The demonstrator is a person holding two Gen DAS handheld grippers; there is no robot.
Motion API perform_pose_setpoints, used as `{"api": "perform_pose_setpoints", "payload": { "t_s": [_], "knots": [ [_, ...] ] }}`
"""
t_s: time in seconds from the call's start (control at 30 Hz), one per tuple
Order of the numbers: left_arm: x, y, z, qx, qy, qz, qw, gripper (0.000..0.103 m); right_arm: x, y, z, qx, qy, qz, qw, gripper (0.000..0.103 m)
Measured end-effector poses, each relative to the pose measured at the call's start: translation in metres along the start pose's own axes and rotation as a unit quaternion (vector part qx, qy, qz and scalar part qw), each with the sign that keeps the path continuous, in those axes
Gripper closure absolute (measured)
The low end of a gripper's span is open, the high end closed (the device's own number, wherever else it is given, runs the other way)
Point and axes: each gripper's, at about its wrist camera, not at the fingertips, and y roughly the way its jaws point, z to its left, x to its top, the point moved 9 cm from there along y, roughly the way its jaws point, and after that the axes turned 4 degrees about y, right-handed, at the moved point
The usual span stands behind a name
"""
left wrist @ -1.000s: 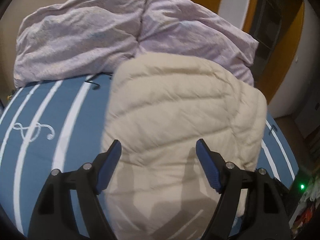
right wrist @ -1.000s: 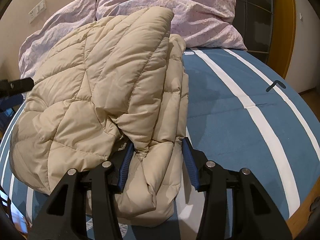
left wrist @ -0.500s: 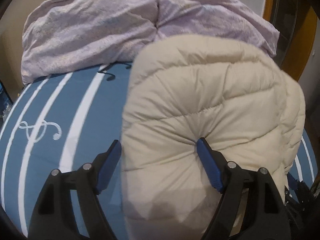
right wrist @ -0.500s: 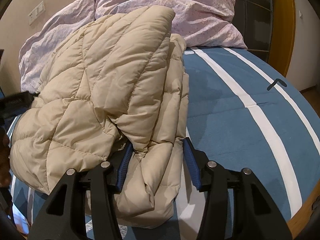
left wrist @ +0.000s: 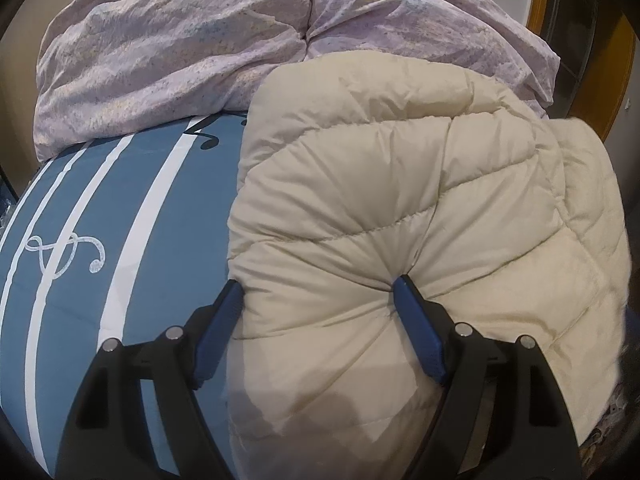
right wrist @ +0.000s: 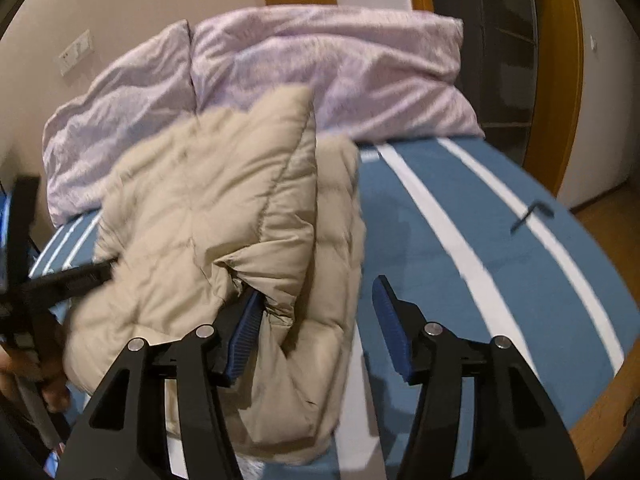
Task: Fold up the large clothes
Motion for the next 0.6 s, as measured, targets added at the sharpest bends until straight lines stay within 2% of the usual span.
{"api": "perform_pose_setpoints", "payload": {
  "t_s": [0.23, 0.6],
  "knots": [
    [0.001, 0.001, 0.001, -0.009, 0.006, -0.003, 0.9999, 0.025, 0.034, -0.020, -0.003, 0.007, 0.012, -0.020, 1.000, 0.046],
    [0.000, 0.005, -0.001, -0.029, 0.008, -0.009, 0.9995, 0.025, 0.021, -0.024, -0.011, -0.009, -0.014, 0.022, 1.000, 0.046]
  ]
}}
